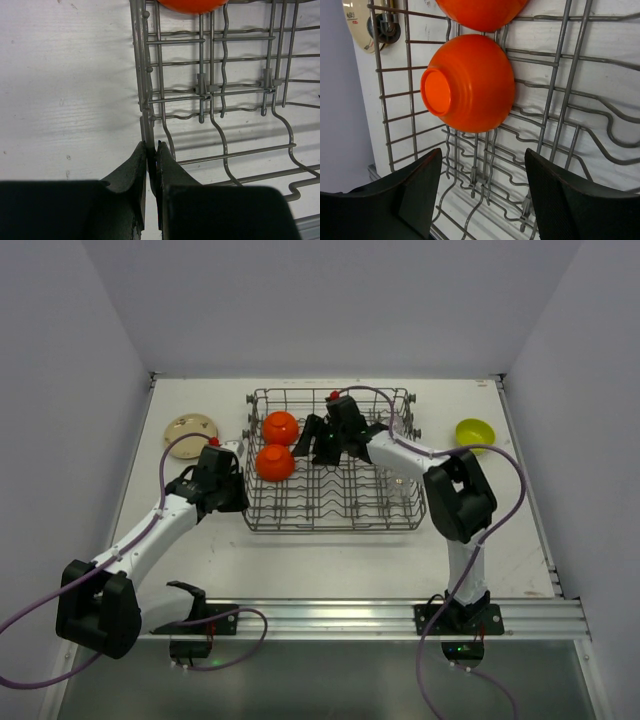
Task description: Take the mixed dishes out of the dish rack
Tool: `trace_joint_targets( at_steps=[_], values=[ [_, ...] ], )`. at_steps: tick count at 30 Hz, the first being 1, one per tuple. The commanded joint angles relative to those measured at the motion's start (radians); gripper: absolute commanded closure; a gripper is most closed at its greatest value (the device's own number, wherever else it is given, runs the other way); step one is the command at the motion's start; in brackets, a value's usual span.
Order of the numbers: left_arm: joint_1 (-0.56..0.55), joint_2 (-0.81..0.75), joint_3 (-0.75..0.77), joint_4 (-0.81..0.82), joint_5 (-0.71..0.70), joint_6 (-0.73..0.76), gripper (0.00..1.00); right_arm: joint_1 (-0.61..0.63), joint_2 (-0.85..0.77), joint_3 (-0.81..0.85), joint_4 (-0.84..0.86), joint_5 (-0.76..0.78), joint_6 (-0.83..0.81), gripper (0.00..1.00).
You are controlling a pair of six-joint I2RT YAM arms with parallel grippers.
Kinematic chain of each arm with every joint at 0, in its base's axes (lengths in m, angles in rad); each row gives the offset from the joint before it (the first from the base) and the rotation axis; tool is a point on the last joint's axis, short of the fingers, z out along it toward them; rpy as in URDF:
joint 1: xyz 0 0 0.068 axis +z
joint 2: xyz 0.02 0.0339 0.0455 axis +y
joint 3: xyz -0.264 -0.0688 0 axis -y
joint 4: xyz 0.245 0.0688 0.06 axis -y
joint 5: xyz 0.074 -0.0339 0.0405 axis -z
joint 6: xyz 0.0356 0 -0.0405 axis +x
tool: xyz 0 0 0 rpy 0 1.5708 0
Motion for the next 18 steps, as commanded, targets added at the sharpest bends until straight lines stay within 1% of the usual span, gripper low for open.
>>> trace_joint_targets(
  at_steps=[1,4,5,6,8,11,15,18],
  values=[
    [-0.004,-0.017,0.022,0.034,0.026,-0.002,1.00,0.001,0.016,0.099,0.049,0.007,0.057,0.31],
    [-0.004,-0.017,0.020,0.034,0.027,-0.001,1.00,0.006,0.039,0.102,0.066,0.008,0.077,0.29],
    [-0.004,-0.017,0.020,0.034,0.030,-0.001,1.00,0.006,0.047,0.104,0.077,0.003,0.088,0.25],
    [-0.004,-0.017,0.020,0.034,0.029,-0.001,1.00,0.006,0.054,0.113,0.074,0.003,0.102,0.24],
    [-0.004,-0.017,0.022,0.031,0.030,0.001,1.00,0.006,0.073,0.121,0.078,0.028,0.123,0.24],
    [-0.003,-0.017,0.020,0.034,0.030,0.001,1.00,0.006,0.117,0.159,0.068,0.011,0.136,0.23],
    [-0.004,-0.017,0.020,0.033,0.033,0.002,1.00,0.006,0.179,0.249,0.028,0.000,0.131,0.21],
    [-0.004,-0.017,0.022,0.034,0.030,0.002,1.00,0.008,0.206,0.262,0.023,0.002,0.123,0.21]
  ],
)
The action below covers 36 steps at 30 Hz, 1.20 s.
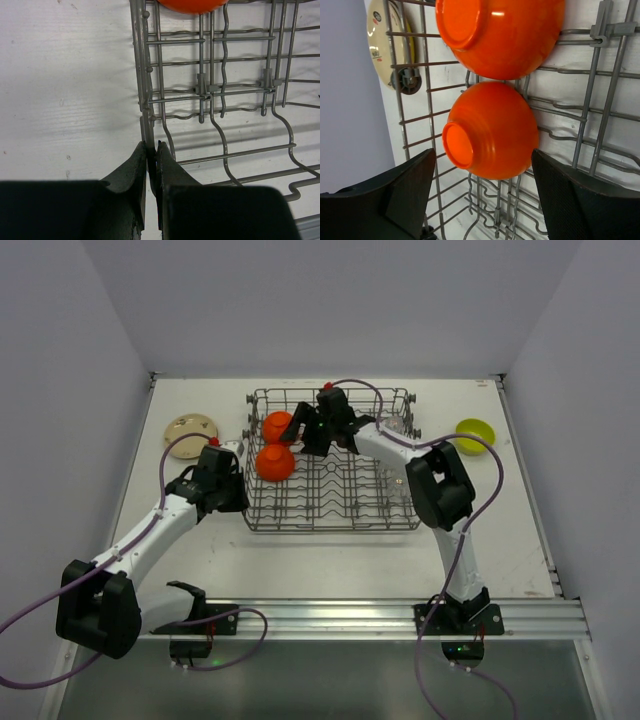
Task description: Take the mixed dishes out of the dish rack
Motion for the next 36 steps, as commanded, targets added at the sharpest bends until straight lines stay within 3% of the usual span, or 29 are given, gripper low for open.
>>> trace_joint_targets(
  at_steps=[1,20,36],
  values=[
    [-0.004,-0.017,0.022,0.034,0.030,0.002,1.00,0.002,0.024,0.049,-0.006,-0.003,0.009,0.20],
    [-0.004,-0.015,0.020,0.036,0.038,0.002,1.00,0.004,0.134,0.082,0.026,-0.118,0.021,0.20],
    [-0.004,-0.017,0.020,0.037,0.045,0.005,1.00,0.004,0.125,-0.004,0.158,-0.192,0.086,0.20]
  ],
)
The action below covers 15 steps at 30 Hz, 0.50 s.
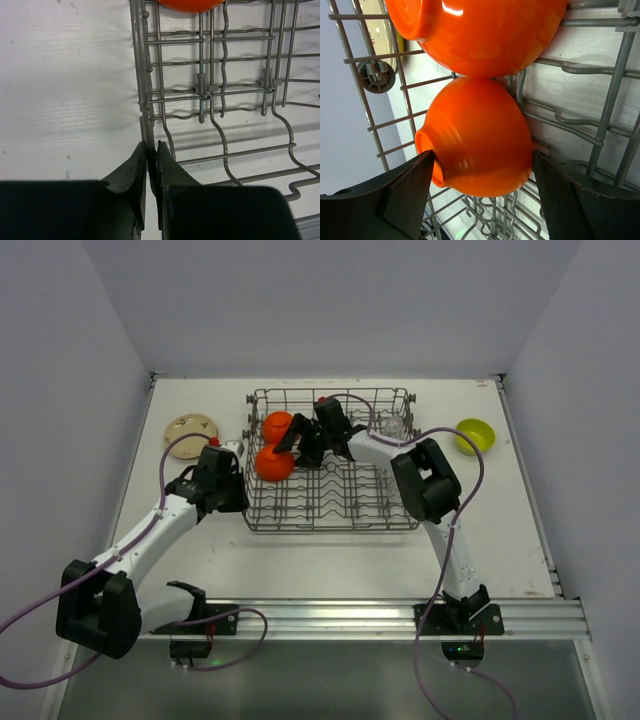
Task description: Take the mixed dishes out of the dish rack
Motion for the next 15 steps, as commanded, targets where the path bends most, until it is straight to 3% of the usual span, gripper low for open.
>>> trace_joint_targets(
  at_steps=[1,15],
  values=[
    [-0.004,-0.017,0.020,0.037,0.046,0.005,1.00,0.006,-0.016,-0.023,0.063,-0.034,0.027,0.20],
    [-0.004,-0.013,0.020,0.039,0.046,0.005,1.00,0.006,-0.101,-0.169,0.307,-0.060,0.057,0.24]
  ],
)
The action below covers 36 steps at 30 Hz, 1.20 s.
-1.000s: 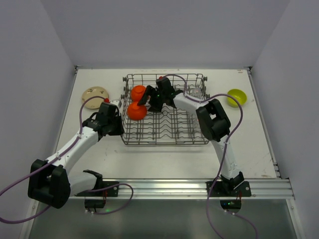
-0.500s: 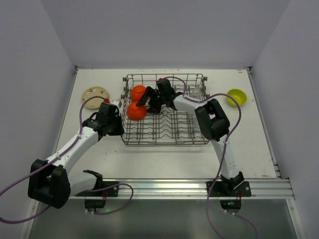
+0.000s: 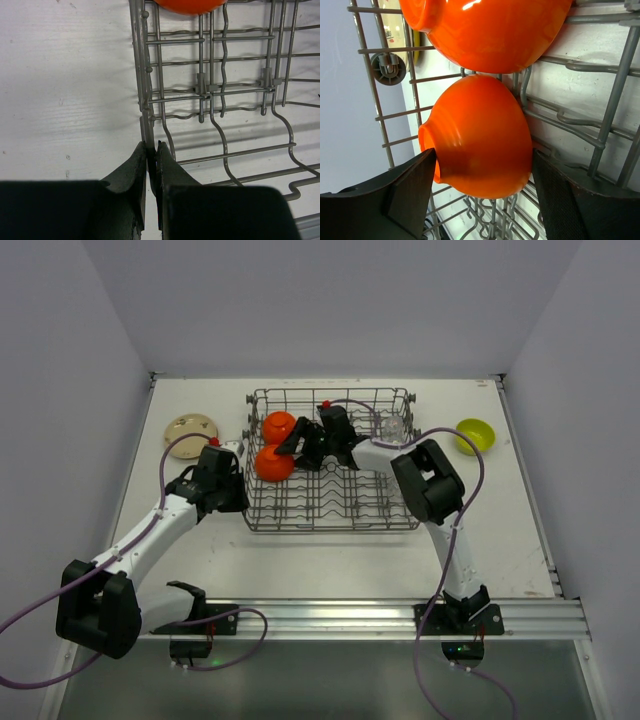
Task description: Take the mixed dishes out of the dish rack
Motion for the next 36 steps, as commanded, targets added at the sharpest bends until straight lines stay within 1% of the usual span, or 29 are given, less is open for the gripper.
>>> trace_joint_targets(
  at_steps=[1,9,28,36],
  values=[
    [-0.004,-0.012,0.022,0.038,0.044,0.005,1.00,0.012,-0.079,-0.037,0.085,-0.028,0.010,0.25],
    [-0.004,-0.012,0.020,0.040,0.044,0.006,1.00,0.012,-0.108,-0.086,0.181,-0.058,0.042,0.26],
    [-0.003,-0.015,0.020,0.040,0.050,0.006,1.00,0.015,-0.121,-0.134,0.292,-0.114,0.081,0.24],
    [-0.004,-0.015,0.020,0.040,0.055,0.008,1.00,0.017,-0.125,-0.154,0.341,-0.120,0.099,0.29]
  ],
)
